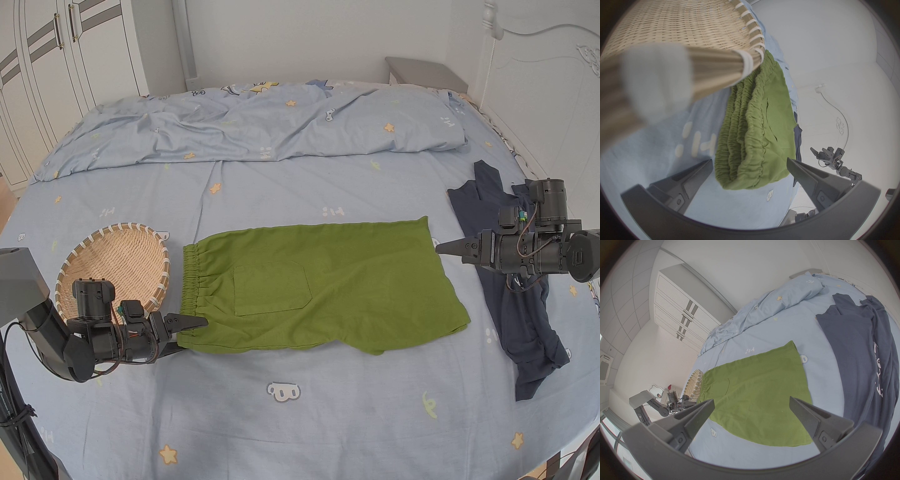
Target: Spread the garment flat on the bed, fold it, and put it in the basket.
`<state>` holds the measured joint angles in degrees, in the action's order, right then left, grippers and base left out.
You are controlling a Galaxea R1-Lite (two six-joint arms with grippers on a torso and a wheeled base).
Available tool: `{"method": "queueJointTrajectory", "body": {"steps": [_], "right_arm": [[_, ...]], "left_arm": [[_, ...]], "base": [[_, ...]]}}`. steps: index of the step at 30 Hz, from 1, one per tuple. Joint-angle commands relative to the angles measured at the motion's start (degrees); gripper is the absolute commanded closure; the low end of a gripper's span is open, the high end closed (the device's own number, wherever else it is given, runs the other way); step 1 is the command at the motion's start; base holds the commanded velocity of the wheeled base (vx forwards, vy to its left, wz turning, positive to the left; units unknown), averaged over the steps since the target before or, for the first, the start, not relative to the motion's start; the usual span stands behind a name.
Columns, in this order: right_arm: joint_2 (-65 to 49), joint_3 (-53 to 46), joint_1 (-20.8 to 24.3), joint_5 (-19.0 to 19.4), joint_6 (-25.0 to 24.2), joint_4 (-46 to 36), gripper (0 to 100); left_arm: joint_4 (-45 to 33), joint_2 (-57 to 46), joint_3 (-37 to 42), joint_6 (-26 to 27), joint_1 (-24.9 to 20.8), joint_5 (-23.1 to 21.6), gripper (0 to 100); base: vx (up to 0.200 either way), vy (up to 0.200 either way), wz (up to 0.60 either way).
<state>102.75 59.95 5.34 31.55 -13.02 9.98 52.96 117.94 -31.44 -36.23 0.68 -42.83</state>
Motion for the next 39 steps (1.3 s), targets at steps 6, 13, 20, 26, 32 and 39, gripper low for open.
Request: {"method": "queueJointTrajectory", "body": {"steps": [6,13,20,26,32,39], "right_arm": [[0.3,0.0,0.0,0.0,0.0,0.0,0],[0.3,0.0,0.0,0.0,0.0,0.0,0],[0.2,-0.5,-0.2,0.0,-0.1,0.0,0],[-0.1,-3.4,-1.8,0.0,-0.3,-0.1,0],[1.9,-7.5,-6.7,0.4,0.2,-0.1,0],[9.6,-9.7,-9.0,1.0,4.1,4.0,0]], "left_arm": [[-0.1,2.2,-3.4,-0.4,-1.8,1.3,0],[-0.2,2.2,-3.5,-0.5,-1.3,1.5,0],[-0.1,1.9,-3.2,-0.5,-1.2,1.5,100],[-0.3,1.0,-2.6,-0.5,-1.0,1.5,100],[-1.0,-1.1,-2.1,-0.5,-0.2,1.5,100],[-0.9,-1.2,-2.1,-0.5,-0.2,1.5,100]], "base": [[0.0,0.0,0.0],[0.0,0.0,0.0],[0.0,0.0,0.0],[0.0,0.0,0.0],[0.0,0.0,0.0],[0.0,0.0,0.0]]}}
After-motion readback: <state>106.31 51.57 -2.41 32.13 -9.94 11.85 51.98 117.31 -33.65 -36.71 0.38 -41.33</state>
